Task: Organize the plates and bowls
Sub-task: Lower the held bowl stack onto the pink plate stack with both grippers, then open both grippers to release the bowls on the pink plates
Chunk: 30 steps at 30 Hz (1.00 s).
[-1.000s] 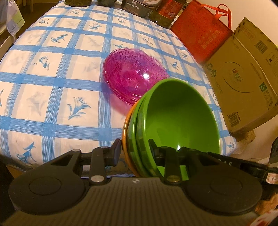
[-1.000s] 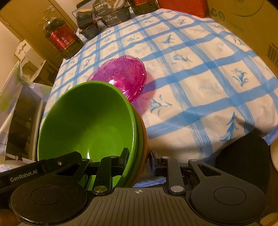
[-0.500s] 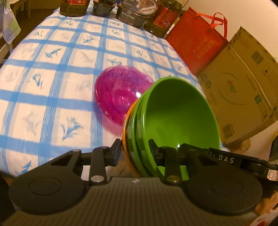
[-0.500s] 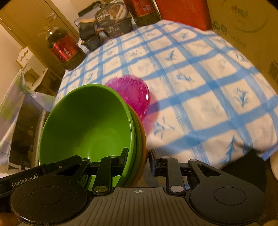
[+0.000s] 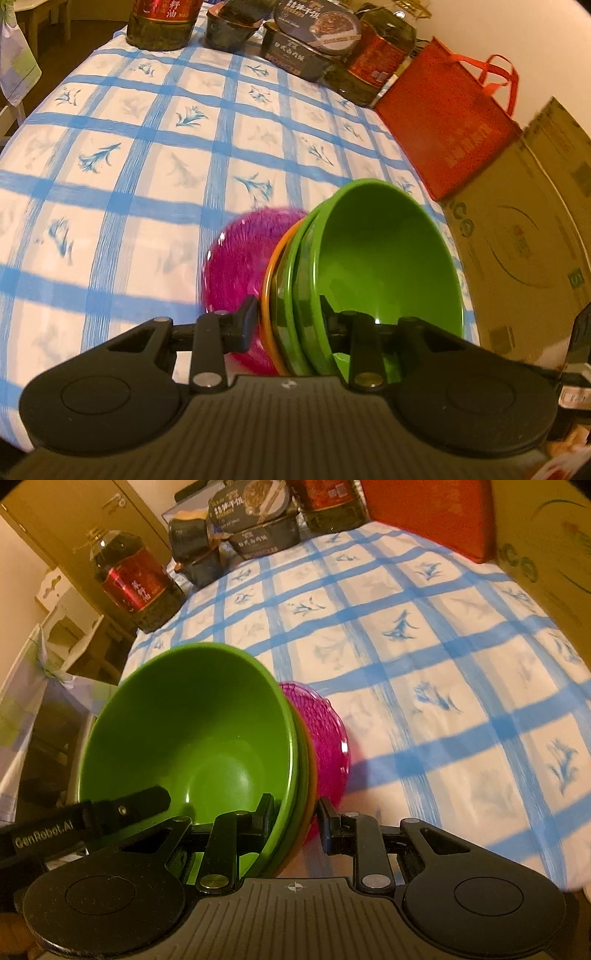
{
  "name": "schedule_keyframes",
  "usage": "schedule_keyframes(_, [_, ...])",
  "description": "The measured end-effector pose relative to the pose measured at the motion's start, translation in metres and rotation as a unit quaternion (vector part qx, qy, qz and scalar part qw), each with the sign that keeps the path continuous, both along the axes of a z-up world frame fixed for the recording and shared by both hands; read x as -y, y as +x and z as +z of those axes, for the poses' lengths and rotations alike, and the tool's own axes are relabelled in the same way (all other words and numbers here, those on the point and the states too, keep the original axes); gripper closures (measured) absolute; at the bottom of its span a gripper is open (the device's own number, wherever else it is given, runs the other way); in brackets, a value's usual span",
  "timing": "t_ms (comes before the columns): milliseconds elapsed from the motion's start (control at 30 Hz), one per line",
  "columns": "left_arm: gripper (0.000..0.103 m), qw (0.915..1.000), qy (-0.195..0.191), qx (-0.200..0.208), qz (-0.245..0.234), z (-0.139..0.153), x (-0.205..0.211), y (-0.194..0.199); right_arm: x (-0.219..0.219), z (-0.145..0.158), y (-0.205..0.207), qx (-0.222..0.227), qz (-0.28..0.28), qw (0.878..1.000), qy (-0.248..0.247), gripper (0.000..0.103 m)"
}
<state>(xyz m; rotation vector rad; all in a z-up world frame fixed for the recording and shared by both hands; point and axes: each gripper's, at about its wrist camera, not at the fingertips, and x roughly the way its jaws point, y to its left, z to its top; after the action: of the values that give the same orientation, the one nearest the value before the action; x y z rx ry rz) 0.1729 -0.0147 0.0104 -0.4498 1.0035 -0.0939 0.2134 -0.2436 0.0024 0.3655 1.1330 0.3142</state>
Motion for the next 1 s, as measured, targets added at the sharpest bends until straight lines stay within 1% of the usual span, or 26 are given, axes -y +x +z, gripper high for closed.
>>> schedule_keyframes(100, [0.075, 0.9999, -0.002, -0.011, 0.001, -0.01, -0.004, 0.019, -0.005, -0.01, 0.019, -0.012, 0.005, 1.0, -0.003, 0.078])
schedule_keyframes(200, [0.075, 0.9998, -0.002, -0.021, 0.002, -0.02, -0.005, 0.03, -0.008, -0.017, 0.031, -0.016, 0.01, 1.0, -0.012, 0.078])
schedule_keyframes(433, [0.075, 0.9993, -0.008, -0.037, 0.005, -0.038, -0.011, 0.038, -0.014, -0.032, 0.042, -0.028, 0.019, 0.999, -0.021, 0.078])
schedule_keyframes(700, [0.075, 0.9991, -0.015, -0.039, 0.008, -0.04, -0.013, 0.035, -0.017, -0.032, 0.042, -0.03, 0.027, 0.999, -0.03, 0.078])
schedule_keyframes(833, [0.075, 0.9991, -0.016, -0.037, 0.01, -0.041, -0.014, 0.035, -0.016, -0.033, 0.043, -0.031, 0.022, 0.999, -0.023, 0.077])
schedule_keyframes(1000, [0.072, 0.999, -0.026, -0.035, 0.012, -0.043, -0.016, 0.035, -0.013, -0.034, 0.04, -0.021, 0.027, 0.999, -0.011, 0.074])
